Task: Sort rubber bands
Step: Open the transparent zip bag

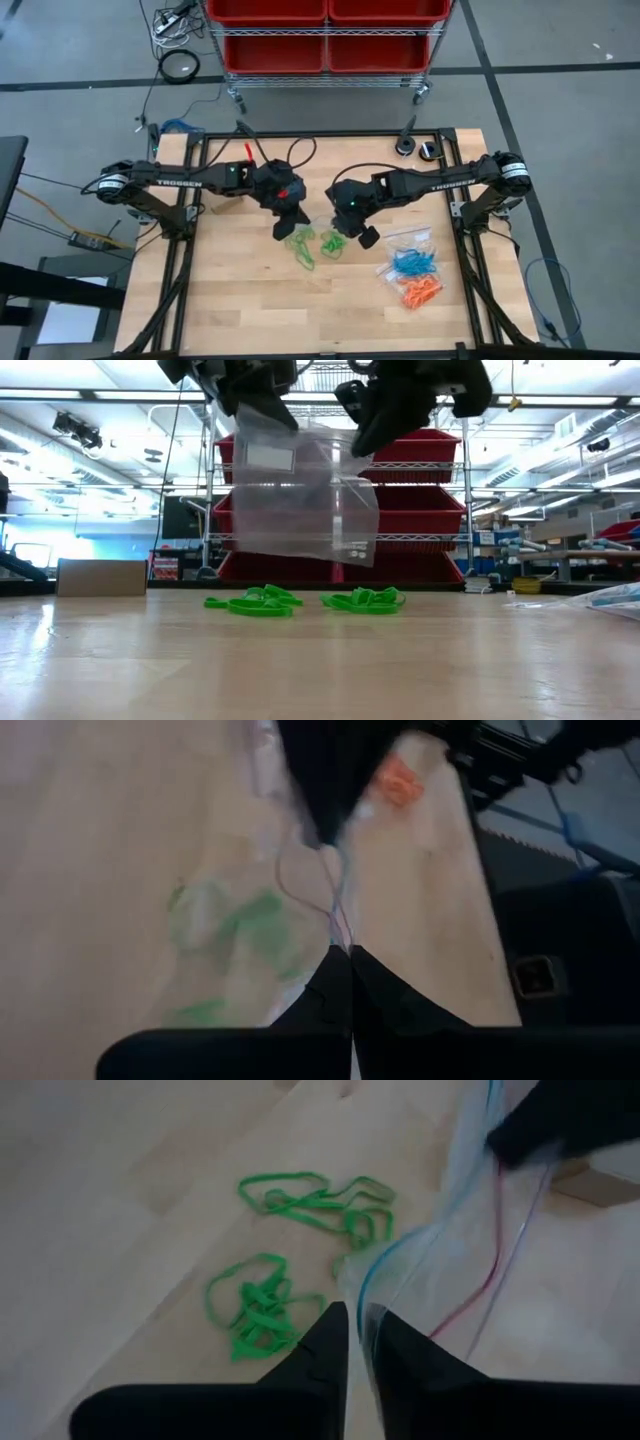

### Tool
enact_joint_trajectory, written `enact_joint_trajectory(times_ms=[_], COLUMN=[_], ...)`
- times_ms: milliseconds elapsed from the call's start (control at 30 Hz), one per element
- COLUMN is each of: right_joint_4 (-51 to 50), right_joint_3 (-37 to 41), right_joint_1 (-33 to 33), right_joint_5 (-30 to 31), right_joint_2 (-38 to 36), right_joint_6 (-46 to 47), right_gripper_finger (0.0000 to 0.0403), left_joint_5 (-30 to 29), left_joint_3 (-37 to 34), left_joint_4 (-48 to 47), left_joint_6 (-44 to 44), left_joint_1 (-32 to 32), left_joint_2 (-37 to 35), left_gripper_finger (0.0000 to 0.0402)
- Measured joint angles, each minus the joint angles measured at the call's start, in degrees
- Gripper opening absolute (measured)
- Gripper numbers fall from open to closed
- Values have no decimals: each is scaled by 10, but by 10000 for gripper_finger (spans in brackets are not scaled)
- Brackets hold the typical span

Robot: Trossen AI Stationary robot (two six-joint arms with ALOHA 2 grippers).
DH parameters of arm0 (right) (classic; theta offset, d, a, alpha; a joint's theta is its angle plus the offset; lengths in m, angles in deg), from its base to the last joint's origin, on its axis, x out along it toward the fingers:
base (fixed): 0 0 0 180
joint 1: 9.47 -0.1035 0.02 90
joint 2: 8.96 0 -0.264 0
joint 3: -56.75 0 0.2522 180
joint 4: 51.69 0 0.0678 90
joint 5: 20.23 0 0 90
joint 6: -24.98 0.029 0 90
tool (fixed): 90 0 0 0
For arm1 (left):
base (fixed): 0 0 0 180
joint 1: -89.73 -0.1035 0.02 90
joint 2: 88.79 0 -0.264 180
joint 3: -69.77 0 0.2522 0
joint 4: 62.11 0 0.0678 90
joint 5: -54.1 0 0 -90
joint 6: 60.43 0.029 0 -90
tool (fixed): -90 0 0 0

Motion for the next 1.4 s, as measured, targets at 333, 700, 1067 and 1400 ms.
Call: enact_joint_trajectory(times_ms=[333,700,1067,1400], right_joint_4=[-33,-1,45,64], right_joint_3=[0,0,0,0], right_joint_1=[1,-14,-27,-36], right_joint_5=[-38,-31,-7,26], right_joint_2=[0,4,4,4], right_joint_6=[-72,-149,-202,-227], right_gripper_finger=[89,105,105,76], left_joint_5=[16,54,127,205], left_joint_3=[0,0,0,0], left_joint_4=[-7,-6,-4,16], left_joint_6=[4,17,32,45], left_joint_1=[10,10,10,10], left_joint_2=[0,0,0,0], left_gripper_finger=[0,0,0,0])
